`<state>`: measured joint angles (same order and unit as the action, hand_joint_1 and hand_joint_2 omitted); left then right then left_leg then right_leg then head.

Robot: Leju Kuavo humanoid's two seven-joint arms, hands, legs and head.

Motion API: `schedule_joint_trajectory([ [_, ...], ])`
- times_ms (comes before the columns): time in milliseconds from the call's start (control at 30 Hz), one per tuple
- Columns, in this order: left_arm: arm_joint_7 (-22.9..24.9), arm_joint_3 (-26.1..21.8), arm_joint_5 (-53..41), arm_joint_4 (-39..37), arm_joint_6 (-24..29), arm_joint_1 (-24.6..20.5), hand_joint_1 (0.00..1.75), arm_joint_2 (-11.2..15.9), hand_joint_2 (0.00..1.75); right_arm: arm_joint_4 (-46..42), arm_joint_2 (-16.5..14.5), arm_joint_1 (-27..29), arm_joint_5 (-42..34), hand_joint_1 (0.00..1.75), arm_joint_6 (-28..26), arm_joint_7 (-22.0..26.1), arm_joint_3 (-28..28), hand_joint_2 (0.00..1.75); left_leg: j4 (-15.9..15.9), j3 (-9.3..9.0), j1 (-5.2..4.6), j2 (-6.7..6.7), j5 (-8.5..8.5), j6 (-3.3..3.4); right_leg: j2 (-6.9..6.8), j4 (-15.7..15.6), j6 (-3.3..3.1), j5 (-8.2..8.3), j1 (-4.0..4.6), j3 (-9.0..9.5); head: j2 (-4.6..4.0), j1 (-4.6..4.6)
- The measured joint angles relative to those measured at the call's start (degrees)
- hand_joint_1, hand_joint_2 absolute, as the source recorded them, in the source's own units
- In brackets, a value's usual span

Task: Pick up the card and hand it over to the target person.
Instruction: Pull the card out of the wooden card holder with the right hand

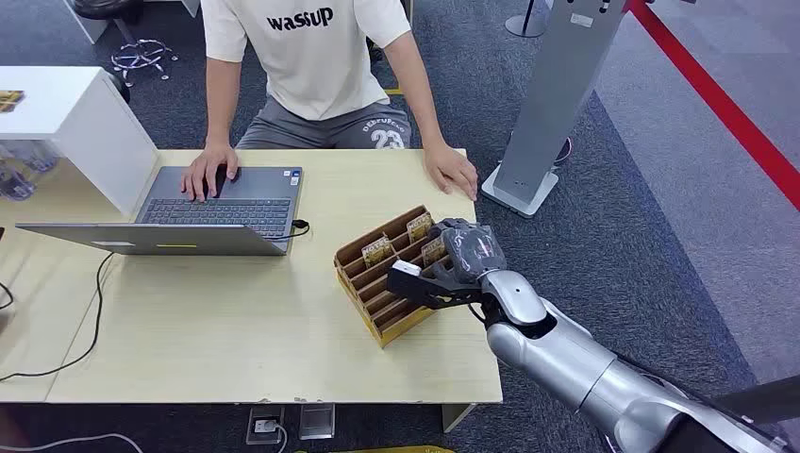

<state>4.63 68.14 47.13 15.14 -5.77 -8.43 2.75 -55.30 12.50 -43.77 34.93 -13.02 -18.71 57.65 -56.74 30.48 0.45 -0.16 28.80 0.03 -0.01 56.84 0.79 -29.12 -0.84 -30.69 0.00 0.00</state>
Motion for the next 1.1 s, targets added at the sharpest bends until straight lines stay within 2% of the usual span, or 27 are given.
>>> schedule_joint_trajectory([
  [200, -0.11, -0.01, 0.00, 0.10, -0.11, 0.11, 0.00, 0.05, 0.00, 0.25, -0.04, -0.07, -0.27, 0.70, 0.10, 0.09, 0.55, 1.75, -0.02, 0.03, 0.00, -0.04, 0.00, 0.00, -0.04, 0.02, 0.00, -0.01, 0.00, -0.01, 0.00, 0.00],
  [467, -0.04, -0.02, 0.02, 0.12, -0.05, 0.19, 0.00, 0.02, 0.00, 0.70, -0.12, -0.04, -0.52, 0.72, -0.40, 0.18, 0.64, 1.75, 0.00, 0.01, 0.00, -0.06, -0.01, 0.01, -0.06, -0.01, 0.00, 0.00, 0.00, 0.02, 0.00, 0.00],
  [700, 0.03, -0.02, 0.05, 0.17, -0.06, 0.21, 0.00, -0.02, 0.00, 0.41, -0.13, -0.16, -0.80, 0.81, -0.29, 0.06, 0.49, 1.75, -0.03, 0.02, 0.00, -0.09, 0.00, 0.01, -0.09, 0.01, 0.01, -0.02, 0.00, 0.01, 0.00, 0.00],
  [1100, -0.12, -0.22, 0.33, 0.12, -0.18, 0.30, 0.00, -0.12, 0.00, 0.89, 0.26, -0.86, -0.92, 0.82, -0.47, -0.17, 0.21, 1.75, -0.04, 0.03, -0.01, -0.13, 0.01, 0.02, -0.13, 0.02, 0.02, -0.04, -0.01, 0.01, 0.00, 0.00],
])
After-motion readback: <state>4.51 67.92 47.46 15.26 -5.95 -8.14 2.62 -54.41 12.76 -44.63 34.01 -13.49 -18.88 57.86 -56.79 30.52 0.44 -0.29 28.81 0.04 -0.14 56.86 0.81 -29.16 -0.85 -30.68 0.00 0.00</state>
